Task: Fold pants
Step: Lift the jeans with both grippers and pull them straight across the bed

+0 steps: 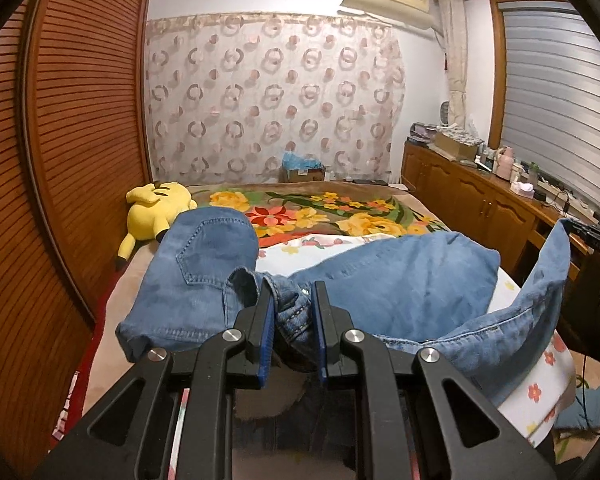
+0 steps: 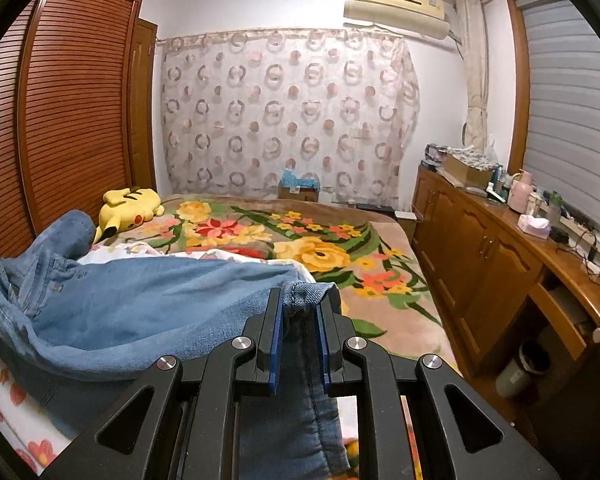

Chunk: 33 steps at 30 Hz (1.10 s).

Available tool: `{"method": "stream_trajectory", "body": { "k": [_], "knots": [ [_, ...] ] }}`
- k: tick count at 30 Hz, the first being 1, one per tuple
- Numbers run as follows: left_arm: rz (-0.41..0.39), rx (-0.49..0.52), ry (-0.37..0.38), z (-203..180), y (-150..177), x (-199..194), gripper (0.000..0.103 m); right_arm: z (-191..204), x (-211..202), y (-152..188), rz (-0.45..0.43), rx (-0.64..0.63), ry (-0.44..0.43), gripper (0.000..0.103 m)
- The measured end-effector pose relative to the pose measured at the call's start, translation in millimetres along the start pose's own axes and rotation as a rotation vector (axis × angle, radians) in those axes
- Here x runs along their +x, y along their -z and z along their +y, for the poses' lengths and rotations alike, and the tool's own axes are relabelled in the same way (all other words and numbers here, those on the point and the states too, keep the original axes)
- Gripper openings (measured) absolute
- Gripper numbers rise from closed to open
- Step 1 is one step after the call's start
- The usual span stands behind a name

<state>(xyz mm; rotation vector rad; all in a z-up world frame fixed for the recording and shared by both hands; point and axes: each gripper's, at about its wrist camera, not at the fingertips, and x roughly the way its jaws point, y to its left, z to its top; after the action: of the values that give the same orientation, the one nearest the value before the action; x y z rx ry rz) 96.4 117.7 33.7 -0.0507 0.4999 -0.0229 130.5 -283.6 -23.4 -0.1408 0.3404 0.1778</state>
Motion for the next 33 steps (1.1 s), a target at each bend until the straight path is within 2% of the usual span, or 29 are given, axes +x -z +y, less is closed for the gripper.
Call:
{"method": "stream_trajectory", "body": {
  "k": [9, 13, 23, 33],
  "knots": [
    [0.015, -0.019, -0.019, 7, -33, 36, 0.018, -5, 28, -30, -0.031, -0.001, 0.003, 0.015],
    [0.032, -0.025, -0.042, 14, -45, 58, 0.018, -4, 60, -43, -0.021, -0.009, 0.003, 0.015],
    [0.124, -0.056, -0.062, 36, -48, 126, 0.018, 0, 147, -67, 0.06, -0.025, -0.003, 0.015],
    [0.19, -0.054, -0.074, 42, -41, 164, 0.019, 9, 219, -88, 0.173, -0.072, -0.01, 0.015]
  ]
}}
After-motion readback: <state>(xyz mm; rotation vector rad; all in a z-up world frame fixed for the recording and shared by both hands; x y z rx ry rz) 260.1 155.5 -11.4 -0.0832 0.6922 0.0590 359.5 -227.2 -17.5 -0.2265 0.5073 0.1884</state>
